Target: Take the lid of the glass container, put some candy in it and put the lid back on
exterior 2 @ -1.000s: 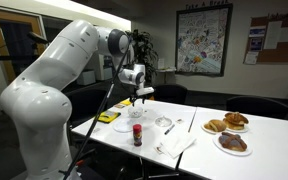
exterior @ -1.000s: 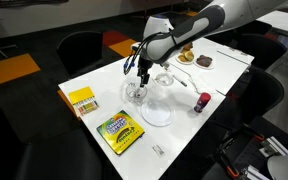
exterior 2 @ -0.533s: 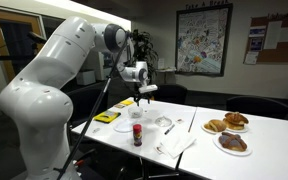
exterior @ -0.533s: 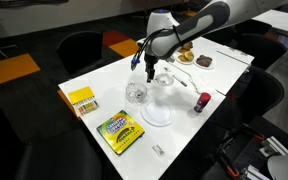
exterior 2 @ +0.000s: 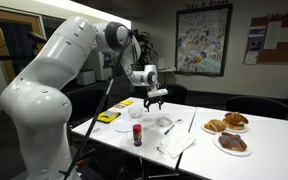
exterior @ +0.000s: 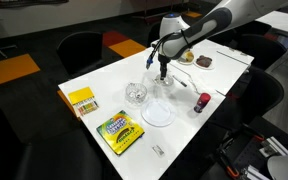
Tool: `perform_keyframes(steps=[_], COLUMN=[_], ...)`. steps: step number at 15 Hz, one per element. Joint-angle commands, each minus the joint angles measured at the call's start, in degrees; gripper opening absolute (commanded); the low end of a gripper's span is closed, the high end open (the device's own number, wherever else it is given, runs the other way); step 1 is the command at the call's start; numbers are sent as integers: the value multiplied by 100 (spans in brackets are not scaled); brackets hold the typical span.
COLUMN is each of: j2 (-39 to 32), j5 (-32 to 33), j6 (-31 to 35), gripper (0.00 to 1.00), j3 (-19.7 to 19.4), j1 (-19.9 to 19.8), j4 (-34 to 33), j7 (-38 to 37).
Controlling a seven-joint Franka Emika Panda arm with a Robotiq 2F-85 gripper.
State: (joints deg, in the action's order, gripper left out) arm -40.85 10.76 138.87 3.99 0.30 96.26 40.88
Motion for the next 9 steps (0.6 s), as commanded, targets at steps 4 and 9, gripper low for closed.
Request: perform_keyframes(steps=[4,9], j2=[15,-192], j5=[193,221], j6=[342,436], gripper=[100,100], j3=[-173,-189], j1=[-260,-342], j4=[293,116], j7=[-211,-214])
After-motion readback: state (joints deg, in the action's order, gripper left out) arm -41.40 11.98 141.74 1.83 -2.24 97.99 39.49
